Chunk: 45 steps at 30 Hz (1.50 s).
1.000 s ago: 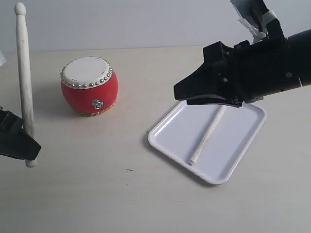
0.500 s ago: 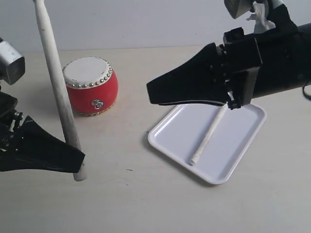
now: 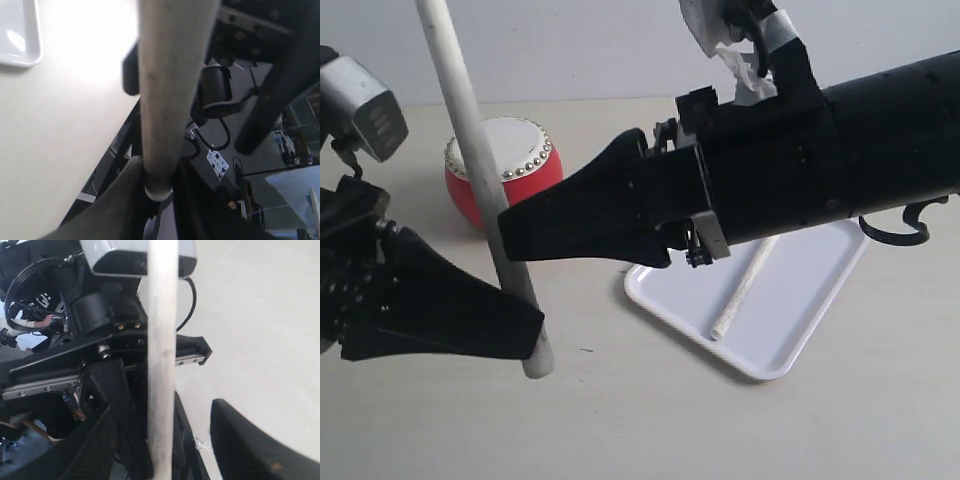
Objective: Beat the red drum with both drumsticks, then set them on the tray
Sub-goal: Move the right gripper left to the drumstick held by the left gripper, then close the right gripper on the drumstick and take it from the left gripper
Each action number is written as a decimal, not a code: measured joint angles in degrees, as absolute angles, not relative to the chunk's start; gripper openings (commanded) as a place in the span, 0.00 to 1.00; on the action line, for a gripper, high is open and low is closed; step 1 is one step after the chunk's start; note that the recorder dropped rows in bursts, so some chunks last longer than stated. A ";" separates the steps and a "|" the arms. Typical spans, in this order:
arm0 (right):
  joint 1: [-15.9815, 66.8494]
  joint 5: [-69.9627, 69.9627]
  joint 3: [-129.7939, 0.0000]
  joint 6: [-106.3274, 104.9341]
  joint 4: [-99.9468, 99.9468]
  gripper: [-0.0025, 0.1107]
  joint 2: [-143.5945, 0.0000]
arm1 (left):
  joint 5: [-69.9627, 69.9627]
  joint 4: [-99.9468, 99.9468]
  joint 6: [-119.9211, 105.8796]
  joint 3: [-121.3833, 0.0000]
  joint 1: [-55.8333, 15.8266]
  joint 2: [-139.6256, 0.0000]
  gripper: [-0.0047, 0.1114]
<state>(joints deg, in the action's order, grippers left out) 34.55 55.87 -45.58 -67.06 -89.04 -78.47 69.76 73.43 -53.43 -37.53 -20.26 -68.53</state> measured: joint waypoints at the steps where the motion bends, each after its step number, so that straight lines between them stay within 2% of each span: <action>1: 34.55 55.72 -45.58 -67.06 -89.17 0.50 -78.47 | 69.76 73.43 -53.89 -37.53 -21.14 -68.53 0.04; 5: 34.55 55.44 -45.58 -67.20 -89.40 0.50 -78.47 | 69.76 73.43 -56.10 -37.53 -23.65 -68.53 0.04; 13: 34.55 59.44 -45.58 -67.26 -90.57 0.50 -78.47 | 69.76 73.43 -56.32 -37.53 -23.65 -68.53 0.04; 45: 34.55 61.44 -45.58 -66.84 -90.84 0.50 -78.47 | 69.76 73.43 -56.53 -37.53 -23.65 -68.53 0.04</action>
